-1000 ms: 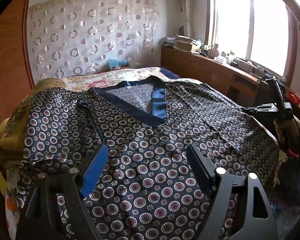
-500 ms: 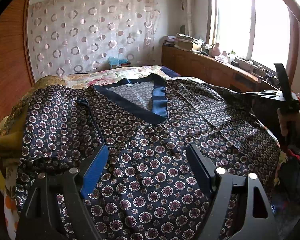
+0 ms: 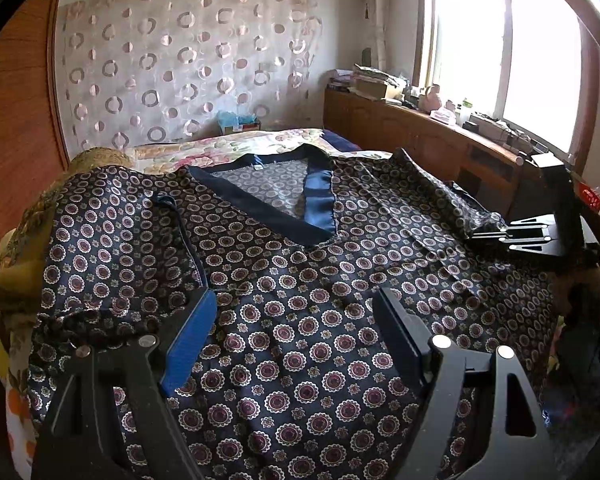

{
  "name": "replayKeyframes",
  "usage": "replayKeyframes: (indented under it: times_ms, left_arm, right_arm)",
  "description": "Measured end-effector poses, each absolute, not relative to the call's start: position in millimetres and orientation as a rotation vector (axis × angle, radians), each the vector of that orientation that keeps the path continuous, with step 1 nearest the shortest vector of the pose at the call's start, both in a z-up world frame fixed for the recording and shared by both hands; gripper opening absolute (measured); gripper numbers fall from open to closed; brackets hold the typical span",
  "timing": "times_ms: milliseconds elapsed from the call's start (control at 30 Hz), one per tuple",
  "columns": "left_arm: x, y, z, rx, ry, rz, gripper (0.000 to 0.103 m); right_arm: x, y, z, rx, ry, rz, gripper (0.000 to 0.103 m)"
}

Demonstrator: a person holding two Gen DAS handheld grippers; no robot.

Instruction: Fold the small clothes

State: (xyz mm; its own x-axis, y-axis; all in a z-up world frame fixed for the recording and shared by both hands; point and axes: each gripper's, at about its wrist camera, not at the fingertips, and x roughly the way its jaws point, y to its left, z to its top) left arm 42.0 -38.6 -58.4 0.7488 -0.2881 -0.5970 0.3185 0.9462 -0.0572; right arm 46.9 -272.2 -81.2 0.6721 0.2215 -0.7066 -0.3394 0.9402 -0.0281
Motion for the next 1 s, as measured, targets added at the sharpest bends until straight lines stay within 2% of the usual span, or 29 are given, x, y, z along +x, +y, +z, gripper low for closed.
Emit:
replayKeyframes:
  times_ms: [67, 133, 200, 267, 300, 533, 933, 967, 1000]
  left_arm:
    - [42.6, -39.9, -59.7, 0.052, 0.65, -0.333, 0.081]
    - [42.9, -42.2, -60.1, 0.053, 0.653, -0.334, 0.081]
    - [42.6, -43.7, -60.3, 0.055, 0.655, -0.336, 0.081]
    - [42.2, -45.5, -60.4, 0.06, 0.655, -0.338, 0.081]
    - [41.8, -46.4, -60.3, 0.062, 0.654, -0.339, 0.081]
    - [39.7, -49.3, -61.0, 0.058, 0.656, -0.342, 0.081]
    - [38.8, -53.0, -64.4, 0.061, 0.666, -0.349, 0.081]
    - [38.9, -53.0, -64.3, 0.061, 0.666, -0.349, 0.081]
    - [38.6, -53.1, -64.4, 0.061, 0.666, -0.348, 0.081]
  right_arm:
    - [47.0, -276.1, -80.7, -0.154, 0.775, 0.305, 0.005]
    - [44.1, -283.2, -75.8, -0.155, 0.766, 0.286, 0.017]
    - [34.1, -292.2, -65.0, -0.146, 0.741, 0.285, 0.042]
    - [27.9, -299.1, -53.0, -0.137, 0.71, 0.269, 0.055]
    - [25.1, -302.5, -49.7, -0.135, 0.695, 0.257, 0.057]
    - [24.6, -344.1, -39.4, -0.099, 0.657, 0.123, 0.058]
    - [72.6, -362.3, -71.2, 0.034, 0.787, 0.118, 0.058]
    - [75.6, -364.2, -73.7, 0.041, 0.793, 0.123, 0.052]
    - [78.6, -368.3, -75.9, 0.041, 0.802, 0.127, 0.039]
